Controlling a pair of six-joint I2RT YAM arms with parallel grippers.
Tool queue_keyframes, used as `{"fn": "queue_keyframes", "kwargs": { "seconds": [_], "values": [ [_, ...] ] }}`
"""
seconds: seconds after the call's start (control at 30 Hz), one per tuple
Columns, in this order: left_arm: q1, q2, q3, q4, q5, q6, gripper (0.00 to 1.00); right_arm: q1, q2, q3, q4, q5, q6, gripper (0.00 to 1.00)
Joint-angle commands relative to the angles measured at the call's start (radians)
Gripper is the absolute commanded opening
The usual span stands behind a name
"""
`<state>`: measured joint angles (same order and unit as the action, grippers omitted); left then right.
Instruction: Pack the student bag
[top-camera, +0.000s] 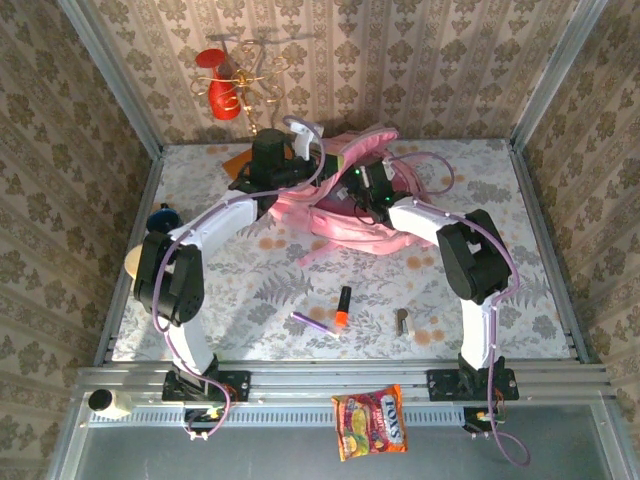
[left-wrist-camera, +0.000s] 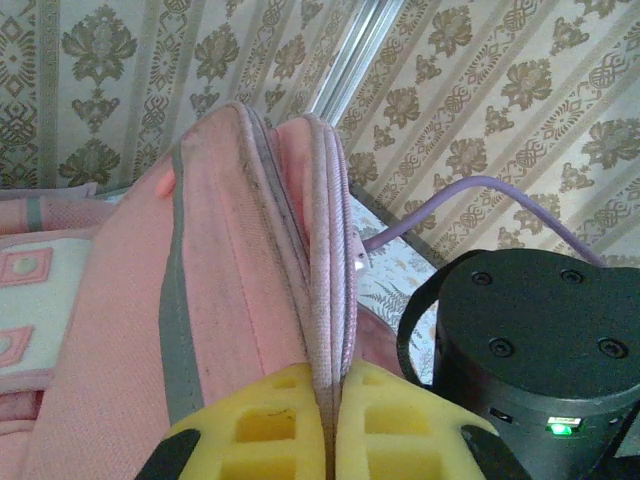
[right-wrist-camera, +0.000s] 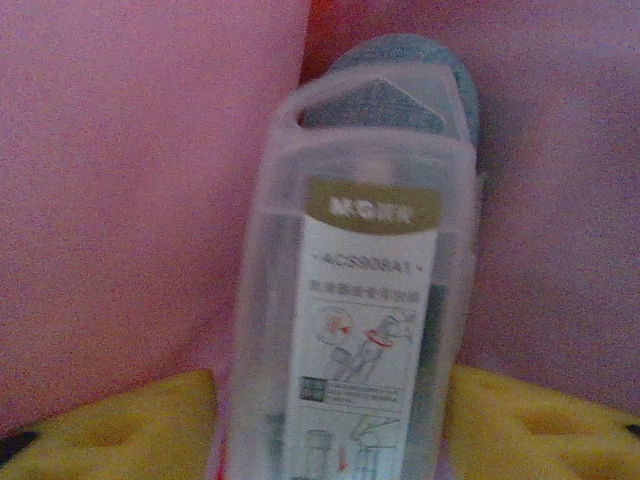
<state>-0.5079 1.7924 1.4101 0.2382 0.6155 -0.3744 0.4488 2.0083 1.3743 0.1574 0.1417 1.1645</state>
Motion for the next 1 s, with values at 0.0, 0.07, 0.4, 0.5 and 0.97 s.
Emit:
{"fn": "queue_keyframes", "kwargs": {
  "seconds": [0.0, 0.07, 0.4, 0.5, 0.97],
  "values": [
    [0.002, -0.026, 0.029, 0.102, 0.013, -0.009, 0.00, -0.008, -0.079, -0.044, -0.015, -0.023, -0.103, 0.72],
    [0.001, -0.031, 0.017, 0.098, 0.000, 0.000, 0.00, -0.021, -0.109, -0.057, -0.069, -0.051, -0.168, 0.78],
    [-0.019, -0.066, -0.101, 0.078, -0.106, 0.056, 0.00, -0.067, -0.389, -0.192, -0.209, -0.103, -0.480, 0.86],
    [-0.048, -0.076, -0.173, 0.098, -0.156, 0.064, 0.00, -0.071, -0.517, -0.297, -0.272, -0.027, -0.523, 0.86],
    [0.040, -0.328, -0.550, -0.006, -0.373, -0.107, 0.84, 0.063, -0.658, -0.508, -0.299, -0.014, -0.571, 0.83]
  ]
}}
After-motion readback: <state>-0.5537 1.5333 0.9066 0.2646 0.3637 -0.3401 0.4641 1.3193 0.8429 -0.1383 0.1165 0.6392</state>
